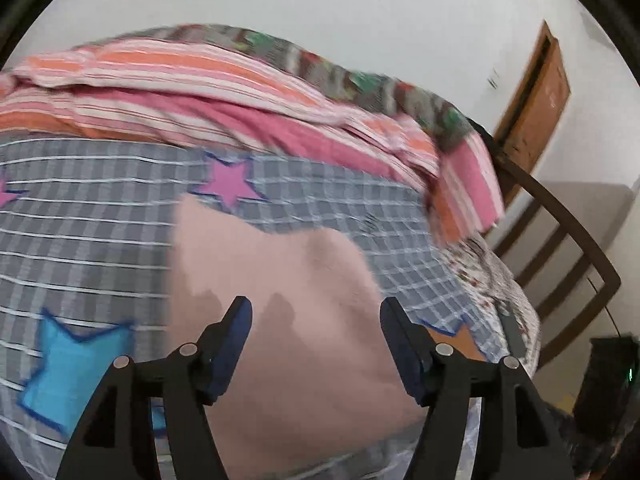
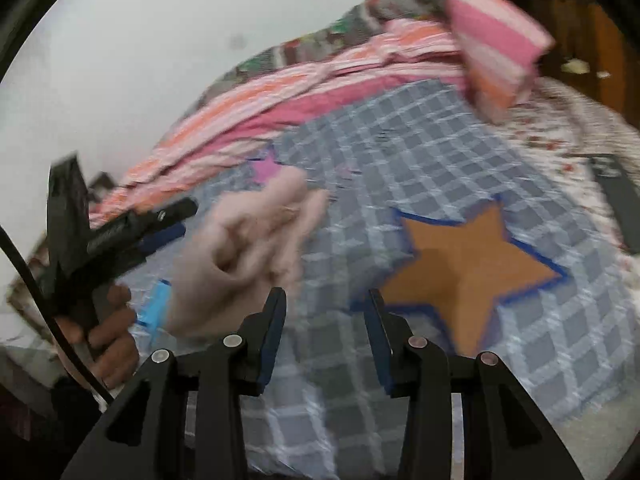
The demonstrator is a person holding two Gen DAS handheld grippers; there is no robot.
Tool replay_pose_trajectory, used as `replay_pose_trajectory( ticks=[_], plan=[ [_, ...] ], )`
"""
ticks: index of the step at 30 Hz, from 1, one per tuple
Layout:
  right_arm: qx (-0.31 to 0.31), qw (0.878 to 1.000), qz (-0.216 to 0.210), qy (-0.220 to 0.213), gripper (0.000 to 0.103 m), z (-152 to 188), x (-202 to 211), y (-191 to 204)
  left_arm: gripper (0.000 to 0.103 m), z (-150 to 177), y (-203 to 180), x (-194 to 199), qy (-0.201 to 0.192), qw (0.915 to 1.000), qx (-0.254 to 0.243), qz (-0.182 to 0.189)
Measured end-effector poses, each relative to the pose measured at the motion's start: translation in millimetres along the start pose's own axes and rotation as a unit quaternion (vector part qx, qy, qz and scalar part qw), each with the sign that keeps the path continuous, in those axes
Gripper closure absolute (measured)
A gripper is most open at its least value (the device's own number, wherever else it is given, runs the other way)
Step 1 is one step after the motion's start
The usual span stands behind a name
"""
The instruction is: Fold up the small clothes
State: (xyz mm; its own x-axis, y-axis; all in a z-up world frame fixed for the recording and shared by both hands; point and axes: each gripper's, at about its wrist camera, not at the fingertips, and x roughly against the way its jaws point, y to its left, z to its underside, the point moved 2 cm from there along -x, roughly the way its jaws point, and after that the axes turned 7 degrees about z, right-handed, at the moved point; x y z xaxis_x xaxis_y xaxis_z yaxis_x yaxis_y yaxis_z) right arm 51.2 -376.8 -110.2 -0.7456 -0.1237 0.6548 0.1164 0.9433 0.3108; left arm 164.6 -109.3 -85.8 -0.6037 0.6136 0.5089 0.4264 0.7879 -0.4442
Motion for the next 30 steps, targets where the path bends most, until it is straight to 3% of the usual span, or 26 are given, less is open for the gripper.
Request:
replay_pose_trajectory(
  ticks=[5,9,14,16,17,21,23,25,29,30],
  plan=[
    [-0.044,0.995,-0.089,0.021,0.051,-28.0,-44.5,18.7,0.039,-0.2,56.5,18.4,-0.005,0.9984,-0.004,-0.057],
    [-0.079,0.988,-0.125,0.035,0.047,-48.9,-82.2,33.5,0.039,2.9,92.1,21.0,-0.007,0.9988,0.015,-0.046],
    [-0.078,0.993,-0.039,0.086,0.047,-59.9,-137.5,43.9,0.039,5.7,108.2,1.2,-0.003,0.9991,0.032,-0.026],
    [-0.056,0.993,-0.018,0.103,0.058,-58.6,-155.0,50.6,0.039,7.4,110.8,-3.6,-0.002,0.9992,0.034,-0.021],
    [-0.043,0.994,-0.014,0.099,0.076,-59.0,-155.7,53.8,0.039,8.9,110.9,-3.5,-0.003,0.9992,0.034,-0.018],
    [0.017,0.997,-0.07,0.008,0.081,-61.4,-117.7,68.5,0.039,12.0,111.4,-3.9,-0.007,0.9995,0.03,-0.006],
    [0.045,0.998,-0.045,-0.014,0.081,-49.9,-111.4,69.0,0.039,12.9,112.7,-4.8,-0.007,0.9995,0.03,-0.006],
    [0.051,0.998,0.0,0.022,0.077,-36.3,-128.3,62.1,0.039,14.1,113.8,-4.2,-0.005,0.9994,0.034,-0.006],
    [-0.001,0.999,0.005,0.033,0.043,-33.6,-133.6,40.1,0.039,13.0,116.0,2.0,-0.01,0.9994,0.034,-0.006],
    [-0.007,0.999,0.006,0.038,0.04,-34.9,-134.3,37.3,0.039,12.3,117.0,3.8,-0.012,0.9993,0.034,-0.006]
  ],
)
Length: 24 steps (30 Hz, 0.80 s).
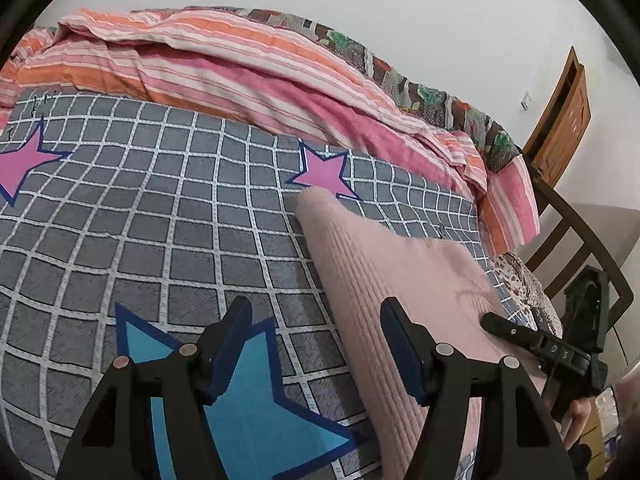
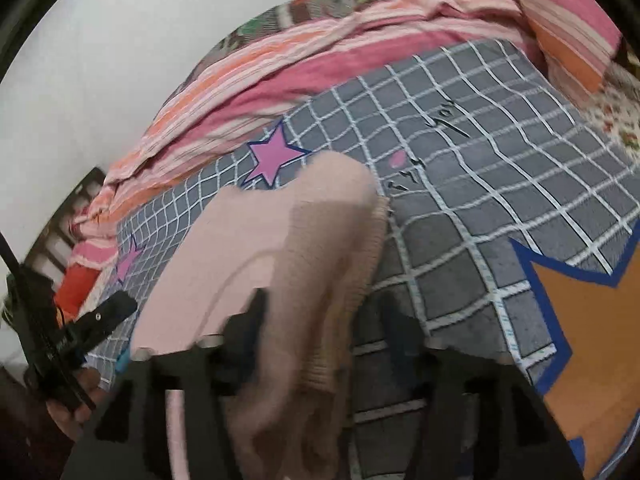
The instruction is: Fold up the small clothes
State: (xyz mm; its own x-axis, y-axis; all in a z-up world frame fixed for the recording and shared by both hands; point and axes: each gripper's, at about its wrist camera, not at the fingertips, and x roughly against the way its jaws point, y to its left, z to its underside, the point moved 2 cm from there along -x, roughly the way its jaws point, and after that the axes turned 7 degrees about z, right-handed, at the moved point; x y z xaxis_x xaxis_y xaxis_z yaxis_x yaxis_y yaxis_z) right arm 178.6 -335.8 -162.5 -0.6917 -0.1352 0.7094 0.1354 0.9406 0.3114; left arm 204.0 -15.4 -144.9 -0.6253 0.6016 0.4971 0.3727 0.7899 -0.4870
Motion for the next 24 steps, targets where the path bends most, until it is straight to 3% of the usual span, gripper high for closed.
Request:
replay_pose_trajectory(
  ticks=[6,10,11,12,13,15,22,24],
  plan=[
    [-0.042,0.997,-0.043,0.05,0.027,-10.4,-29.9,-14.4,0.039,-10.4,8.2,14.2,-0.016,0.9998,0.011,0.001],
    [-0.046,0.994,-0.066,0.076,0.026,-17.0,-47.0,-4.7,0.039,-14.7,12.9,27.7,-0.024,0.9997,0.008,-0.008],
    [-0.04,0.993,-0.072,0.083,0.03,-18.2,-50.3,-0.6,0.039,-15.4,14.0,30.3,-0.026,0.9996,0.008,-0.009],
    [-0.033,0.992,-0.082,0.091,0.048,-19.1,-53.5,3.6,0.039,-16.4,15.7,33.0,-0.028,0.9995,0.012,-0.009],
    [-0.037,0.988,-0.106,0.11,0.049,-18.9,-58.8,7.2,0.039,-17.0,17.4,35.1,-0.029,0.9994,0.017,-0.008],
    [-0.047,0.987,-0.106,0.109,0.062,-22.3,-59.1,9.2,0.039,-17.8,20.5,40.2,-0.031,0.9991,0.029,-0.006],
    [-0.029,0.992,-0.111,0.055,0.068,-46.1,1.5,49.1,0.039,-20.5,26.9,62.4,-0.038,0.9982,0.027,-0.039],
    [-0.01,0.995,-0.095,0.038,0.069,-54.8,18.8,69.6,0.039,-21.9,30.8,68.6,-0.037,0.9977,0.027,-0.049]
  ],
)
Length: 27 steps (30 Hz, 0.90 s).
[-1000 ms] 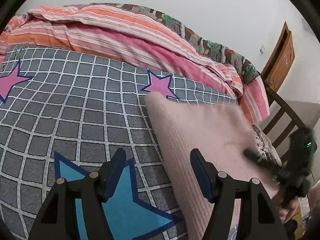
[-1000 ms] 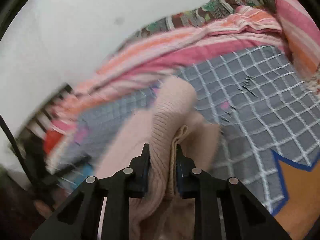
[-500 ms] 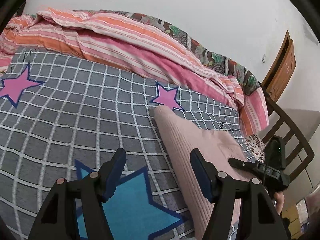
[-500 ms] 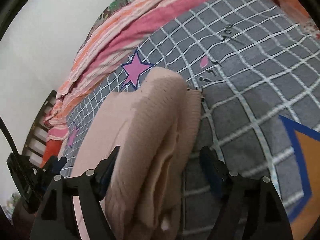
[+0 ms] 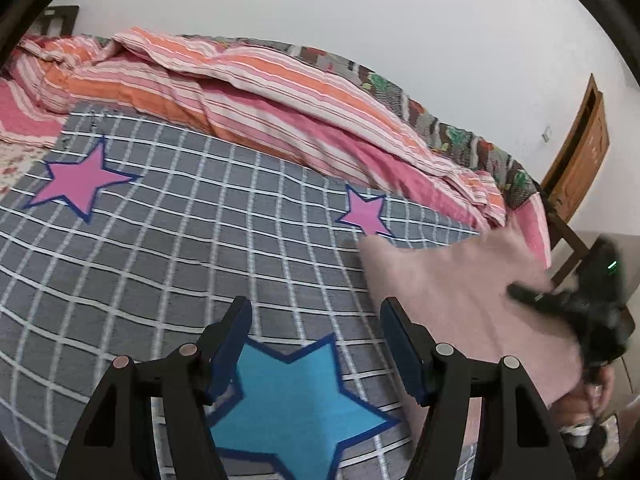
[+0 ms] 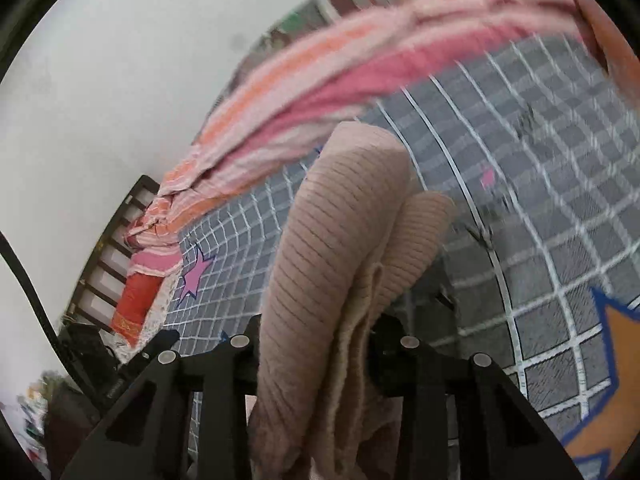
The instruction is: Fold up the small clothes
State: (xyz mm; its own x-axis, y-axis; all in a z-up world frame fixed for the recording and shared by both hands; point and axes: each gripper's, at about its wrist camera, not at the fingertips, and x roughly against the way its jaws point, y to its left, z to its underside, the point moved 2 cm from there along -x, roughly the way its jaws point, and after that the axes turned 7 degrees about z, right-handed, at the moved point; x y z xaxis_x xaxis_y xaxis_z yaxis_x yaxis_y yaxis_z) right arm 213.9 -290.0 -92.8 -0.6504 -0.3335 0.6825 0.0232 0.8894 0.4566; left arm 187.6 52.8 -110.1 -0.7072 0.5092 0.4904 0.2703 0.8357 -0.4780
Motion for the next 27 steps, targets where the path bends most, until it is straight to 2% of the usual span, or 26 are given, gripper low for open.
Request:
replay_pose_trajectory(
  ticks=[6,9,10,13,14,15,16,17,19,20,23,27],
  plan=[
    [0.054,0.996,0.06,-0.029,0.069,-21.8,13.2,75.0,0.039,-1.1,13.9,12.6,-0.008,0.9999,0.014,-0.001],
    [0.065,0.995,0.059,-0.039,0.069,-30.9,7.3,99.6,0.039,-0.2,18.3,13.8,-0.008,0.9999,0.015,-0.001],
    [0.064,0.996,0.05,-0.041,0.069,-33.2,5.3,104.4,0.039,-0.1,20.1,13.9,-0.008,0.9999,0.013,-0.004],
    [0.043,0.998,-0.011,-0.04,0.069,-43.7,-8.9,113.7,0.039,0.7,27.7,12.3,-0.006,0.9998,0.007,-0.016],
    [0.018,0.998,-0.059,-0.034,0.069,-47.3,-19.5,109.4,0.039,0.8,30.6,11.2,-0.004,0.9998,0.005,-0.02],
    [0.002,0.996,-0.082,-0.028,0.069,-48.5,-27.0,105.0,0.039,1.4,34.8,9.4,-0.001,0.9997,0.005,-0.024],
    [-0.013,0.995,-0.099,-0.02,0.069,-48.2,-40.4,96.4,0.039,2.8,37.6,8.8,0.001,0.9996,0.005,-0.027],
    [-0.017,0.995,-0.099,-0.012,0.068,-45.6,-53.1,87.2,0.039,4.2,40.7,7.5,0.004,0.9996,0.005,-0.027],
    [-0.01,0.997,-0.073,0.009,0.066,-36.5,-77.4,72.1,0.039,7.4,43.8,2.8,0.011,0.9996,0.002,-0.027],
    [-0.007,0.999,-0.042,0.035,0.065,-27.9,-96.8,57.1,0.039,9.6,44.2,-1.2,0.017,0.9995,-0.001,-0.027],
    [0.004,0.996,0.05,0.078,0.06,-9.8,-124.2,24.7,0.039,17.5,38.1,-12.9,0.036,0.9989,-0.017,-0.025],
    [0.022,0.997,0.034,0.061,0.056,0.8,-98.2,9.7,0.039,33.0,16.0,-26.2,0.071,0.9957,-0.058,-0.011]
  ],
)
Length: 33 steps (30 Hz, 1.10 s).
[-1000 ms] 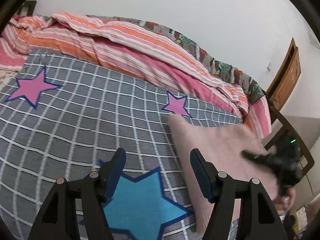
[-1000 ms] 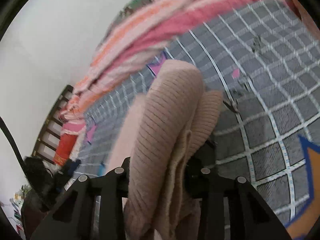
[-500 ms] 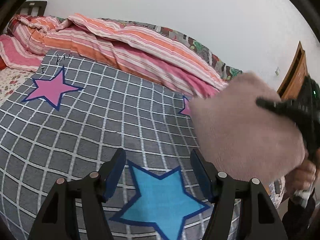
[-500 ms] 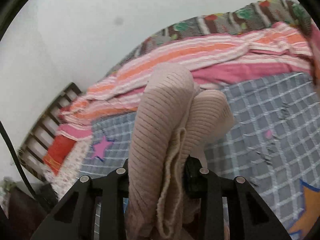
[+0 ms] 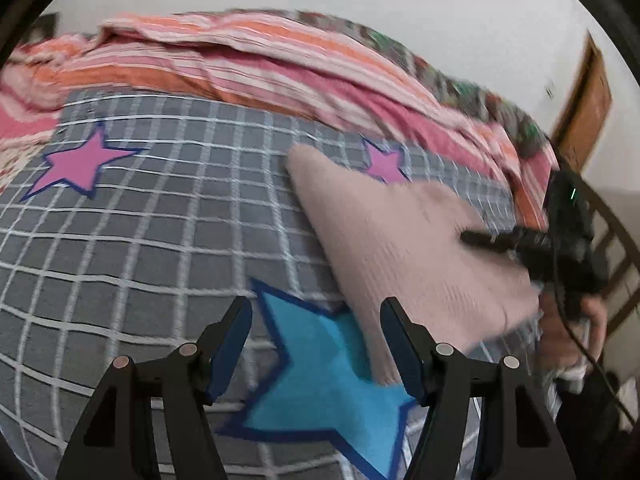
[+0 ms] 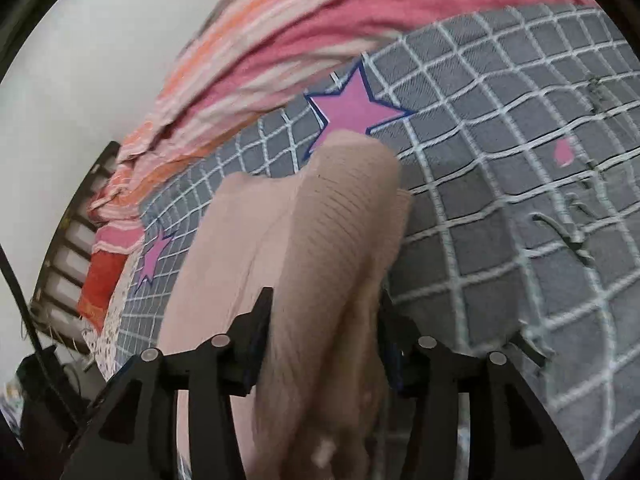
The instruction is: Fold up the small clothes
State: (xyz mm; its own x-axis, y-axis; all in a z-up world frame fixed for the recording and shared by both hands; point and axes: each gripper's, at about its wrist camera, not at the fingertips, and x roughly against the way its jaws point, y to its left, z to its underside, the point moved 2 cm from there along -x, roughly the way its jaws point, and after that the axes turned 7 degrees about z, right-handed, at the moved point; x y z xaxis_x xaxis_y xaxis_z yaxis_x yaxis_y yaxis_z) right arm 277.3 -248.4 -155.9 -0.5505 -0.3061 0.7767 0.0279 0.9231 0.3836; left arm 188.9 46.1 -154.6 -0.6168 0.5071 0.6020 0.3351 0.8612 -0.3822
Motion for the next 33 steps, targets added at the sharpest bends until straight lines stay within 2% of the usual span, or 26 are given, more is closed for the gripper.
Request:
replay_pose_trajectory(
  ticks=[3,9,12,13,14,15,17,18,20,21,22,25,26,30,33],
  plan=[
    [0.032,0.999,0.017,-0.025,0.055,8.1,29.6,2.5,0.039,11.9,-18.9,-5.2,0.018,0.9991,-0.038,0.0],
    [0.076,0.995,-0.019,-0.056,0.055,41.1,78.1,14.1,0.039,28.5,-50.6,-22.0,0.05,0.9929,-0.104,-0.028],
    [0.087,0.994,-0.038,-0.058,0.056,50.6,76.6,25.4,0.039,26.3,-63.4,-31.4,0.048,0.9898,-0.126,-0.046],
    [0.089,0.994,-0.032,-0.053,0.056,51.3,70.9,28.0,0.039,24.2,-67.2,-33.7,0.043,0.9889,-0.131,-0.055],
    [0.087,0.995,-0.019,-0.047,0.061,51.5,61.9,29.3,0.04,21.7,-70.3,-35.1,0.039,0.9882,-0.134,-0.063],
    [0.084,0.996,-0.009,-0.042,0.075,50.1,52.7,31.1,0.054,19.8,-72.0,-34.8,0.036,0.9881,-0.135,-0.063],
    [0.085,0.996,0.001,-0.027,0.097,49.0,36.9,30.0,0.069,14.0,-70.4,-26.6,0.019,0.9894,-0.127,-0.068],
    [0.086,0.996,-0.01,-0.035,0.097,48.4,37.2,29.2,0.08,11.5,-66.6,-20.7,0.01,0.9913,-0.118,-0.058],
    [0.087,0.992,-0.029,-0.085,0.098,50.5,53.7,24.1,0.085,9.9,-57.0,-11.9,-0.002,0.9946,-0.099,-0.032],
    [0.088,0.99,-0.024,-0.109,0.099,52.0,61.6,19.2,0.086,11.2,-52.5,-10.8,0.002,0.9957,-0.091,-0.019],
    [0.087,0.991,-0.013,-0.105,0.099,53.3,59.5,13.8,0.086,11.7,-51.4,-14.4,0.007,0.9961,-0.087,-0.015],
    [0.072,0.996,0.016,-0.047,0.099,61.3,32.6,5.0,0.083,18.3,-55.1,-19.5,0.012,0.995,-0.096,-0.025],
    [0.078,0.996,0.023,-0.046,0.098,62.9,31.5,6.6,0.079,20.2,-56.6,-19.7,0.015,0.9945,-0.1,-0.029],
    [0.094,0.992,0.0,-0.082,0.092,54.3,57.0,18.2,0.067,29.1,-51.2,-10.4,0.021,0.9949,-0.096,-0.021],
    [0.11,0.989,0.017,-0.102,0.08,36.8,58.1,28.5,0.066,29.7,-37.9,-0.7,0.012,0.9983,-0.057,-0.003]
  ],
)
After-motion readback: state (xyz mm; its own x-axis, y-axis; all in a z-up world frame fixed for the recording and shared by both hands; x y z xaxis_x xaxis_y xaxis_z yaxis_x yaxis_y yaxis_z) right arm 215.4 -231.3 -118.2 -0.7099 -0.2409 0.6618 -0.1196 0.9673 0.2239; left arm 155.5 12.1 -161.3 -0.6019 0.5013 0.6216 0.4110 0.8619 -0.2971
